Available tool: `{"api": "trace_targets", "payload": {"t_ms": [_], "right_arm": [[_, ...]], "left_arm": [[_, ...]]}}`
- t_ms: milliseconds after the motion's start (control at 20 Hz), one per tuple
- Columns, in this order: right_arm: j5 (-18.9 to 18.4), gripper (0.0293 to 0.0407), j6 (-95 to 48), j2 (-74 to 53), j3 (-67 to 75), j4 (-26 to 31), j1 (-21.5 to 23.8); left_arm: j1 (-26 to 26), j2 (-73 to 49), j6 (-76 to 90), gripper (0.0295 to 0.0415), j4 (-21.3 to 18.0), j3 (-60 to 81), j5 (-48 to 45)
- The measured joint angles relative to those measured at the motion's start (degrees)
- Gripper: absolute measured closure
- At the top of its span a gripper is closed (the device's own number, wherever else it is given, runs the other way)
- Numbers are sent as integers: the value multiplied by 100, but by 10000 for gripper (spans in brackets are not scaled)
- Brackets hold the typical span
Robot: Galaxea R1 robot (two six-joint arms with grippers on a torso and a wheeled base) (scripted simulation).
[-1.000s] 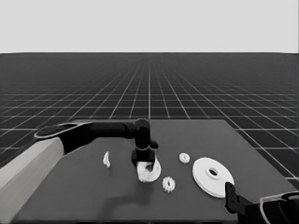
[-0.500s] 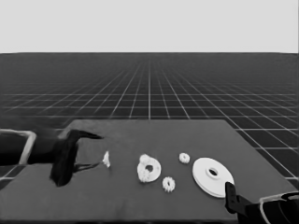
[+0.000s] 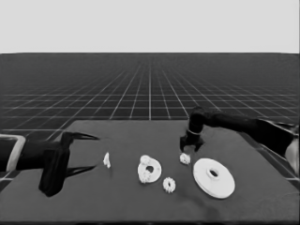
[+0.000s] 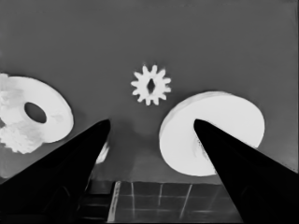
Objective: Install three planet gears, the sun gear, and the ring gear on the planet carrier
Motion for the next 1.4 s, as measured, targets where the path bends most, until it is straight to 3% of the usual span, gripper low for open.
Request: {"api": "trace_targets", "payload": {"t_ms": [200, 300, 400, 700, 800, 850, 1200, 1300, 1400], "right_arm": [[-14, 315, -100, 278, -614, 71, -17], [431, 315, -311, 490, -1126, -442, -695], [612, 315, -438, 618, -1426, -583, -936], [708, 315, -511, 689, -1596, -643, -1032], [710, 384, -513, 688, -1602, -646, -1031], [710, 388, -513, 688, -1602, -647, -1031], [711, 387, -514, 690, -1603, -647, -1031], [206, 387, -174, 375, -848, -225, -411], [57, 387, -126, 329, -733, -30, -143]], "left_arm": [[0, -1, 3, 326, 0, 1, -1], [-1, -1, 3, 326, 0, 1, -1], [-1, -1, 3, 326, 0, 1, -1], [-1, -2, 3, 326, 0, 1, -1], [-1, -2, 3, 326, 0, 1, -1], [-1, -2, 3, 326, 0, 1, -1], [-1, -1, 3, 326, 0, 1, -1], [-1, -1, 3, 326, 0, 1, -1], [-1, -1, 3, 326, 0, 1, -1]]}}
